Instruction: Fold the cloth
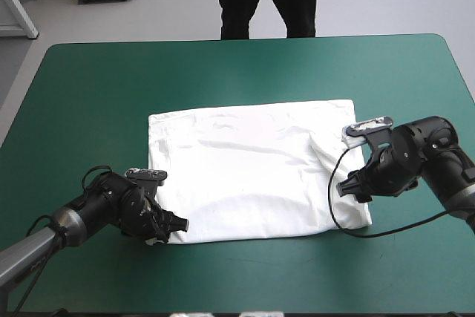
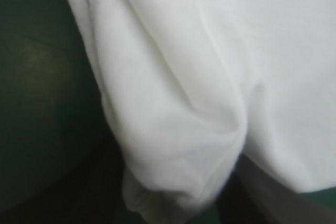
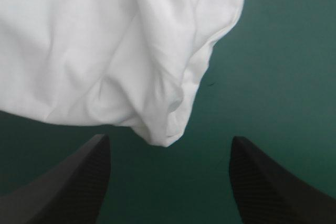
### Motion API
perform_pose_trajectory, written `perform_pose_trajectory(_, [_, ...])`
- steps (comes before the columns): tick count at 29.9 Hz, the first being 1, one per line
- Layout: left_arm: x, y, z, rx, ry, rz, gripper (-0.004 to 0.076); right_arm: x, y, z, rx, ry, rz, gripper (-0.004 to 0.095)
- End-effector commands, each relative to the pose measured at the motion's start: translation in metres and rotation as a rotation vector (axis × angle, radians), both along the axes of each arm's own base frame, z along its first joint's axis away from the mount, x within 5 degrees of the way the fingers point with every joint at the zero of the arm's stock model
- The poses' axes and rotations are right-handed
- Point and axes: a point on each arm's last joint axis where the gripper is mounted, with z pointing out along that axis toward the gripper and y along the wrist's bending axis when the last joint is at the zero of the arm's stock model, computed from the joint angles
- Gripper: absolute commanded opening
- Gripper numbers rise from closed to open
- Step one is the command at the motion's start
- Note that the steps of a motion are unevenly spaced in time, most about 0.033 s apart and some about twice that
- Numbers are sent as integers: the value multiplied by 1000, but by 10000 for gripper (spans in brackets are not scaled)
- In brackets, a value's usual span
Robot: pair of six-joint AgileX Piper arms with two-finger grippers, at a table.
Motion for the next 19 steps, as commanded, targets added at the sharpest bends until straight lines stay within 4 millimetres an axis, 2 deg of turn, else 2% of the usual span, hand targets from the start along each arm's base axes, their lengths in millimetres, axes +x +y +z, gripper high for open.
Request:
perform_pose_trajectory(1, [8, -5, 3, -31, -78, -2, 232, -7, 3, -4, 61, -10, 12, 605])
perform_pose_trajectory(6, [9, -5, 4, -37, -90, -5, 3, -12, 1, -24, 39, 45, -8, 605])
perform_pose_trajectory(14, [9, -5, 4, -33, -93, -10, -9, -9, -4, -50, 10, -10, -45, 606])
perform_pose_trajectory(19, [8, -4, 3, -24, -78, -10, -9, -7, -5, -75, -15, -1, -66, 606])
